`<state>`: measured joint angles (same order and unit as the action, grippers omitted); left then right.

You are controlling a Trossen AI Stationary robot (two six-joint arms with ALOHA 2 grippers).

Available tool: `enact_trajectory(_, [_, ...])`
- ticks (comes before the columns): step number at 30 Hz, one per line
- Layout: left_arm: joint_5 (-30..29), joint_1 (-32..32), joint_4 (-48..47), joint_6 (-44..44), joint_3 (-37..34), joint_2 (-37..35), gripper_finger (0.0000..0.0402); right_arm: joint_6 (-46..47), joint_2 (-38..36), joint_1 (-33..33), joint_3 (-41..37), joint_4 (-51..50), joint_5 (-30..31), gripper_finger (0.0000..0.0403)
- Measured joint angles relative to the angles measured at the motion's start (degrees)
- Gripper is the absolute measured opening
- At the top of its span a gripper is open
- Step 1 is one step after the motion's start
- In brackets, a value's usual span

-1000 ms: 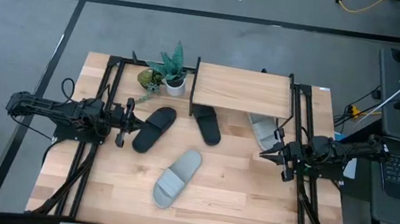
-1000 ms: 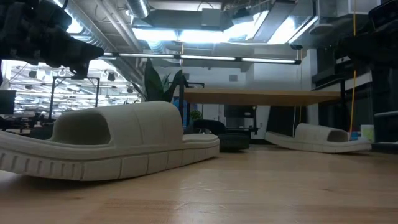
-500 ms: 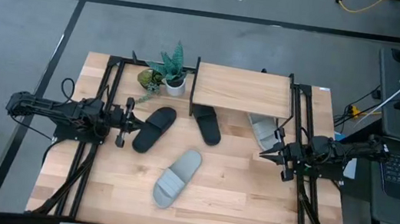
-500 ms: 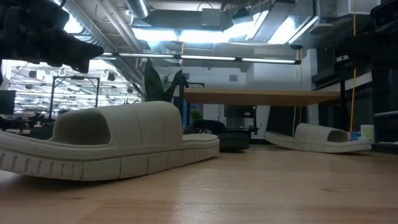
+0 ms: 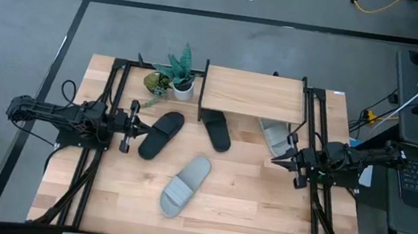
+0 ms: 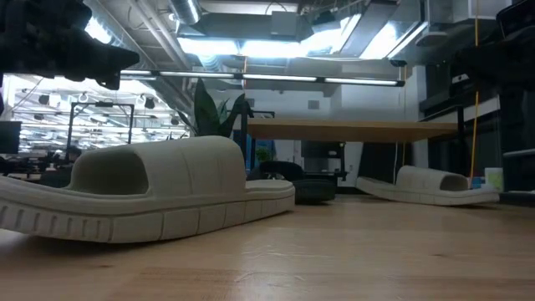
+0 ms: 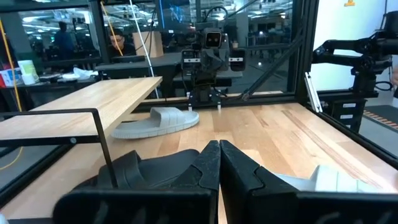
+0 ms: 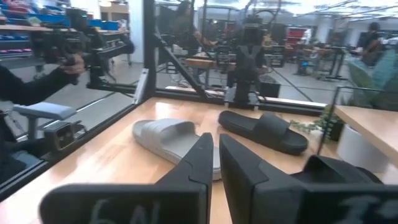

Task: Pick and place slides into the shelf
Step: Put the top gray slipper on the shelf

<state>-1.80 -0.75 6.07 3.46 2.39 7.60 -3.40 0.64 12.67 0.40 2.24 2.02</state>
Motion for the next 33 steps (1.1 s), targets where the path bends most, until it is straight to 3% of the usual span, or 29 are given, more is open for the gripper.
enact_trajectory(7, [0.0, 0.0, 0.0, -0.8, 0.0, 0.0, 0.0000, 0.1, 0.0, 0.0, 0.0, 1.8, 2.2, 0.0006])
enact_trajectory(12, [-0.6, 0.0, 1.3, -10.5, 0.9, 0.0, 0.0000, 0.0, 0.3, 0.0, 1.8, 3.0, 5.5, 0.0004])
enact_trajectory(16, [-0.6, 0.0, 0.3, -8.6, 3.9, 1.3, 0.0000, -0.4, 3.6, 0.0, 5.3, 1.4, 6.1, 0.0004])
enact_trajectory(20, [-1.6, 0.0, -0.9, -4.4, 8.2, 5.1, 0.0000, -2.9, 9.8, 0.0, 11.6, -1.2, 6.4, 0.0003])
enact_trajectory(27, [-2.2, 0.0, -6.9, -2.9, 16.7, 12.8, 0.0000, -3.0, 21.8, 0.0, 25.7, -15.2, 9.3, 0.0002])
enact_trajectory(33, [-2.2, 0.0, -17.2, -4.2, 25.3, 18.4, 0.0000, -2.8, 29.1, 0.0, 35.8, -23.7, 9.1, 0.0002])
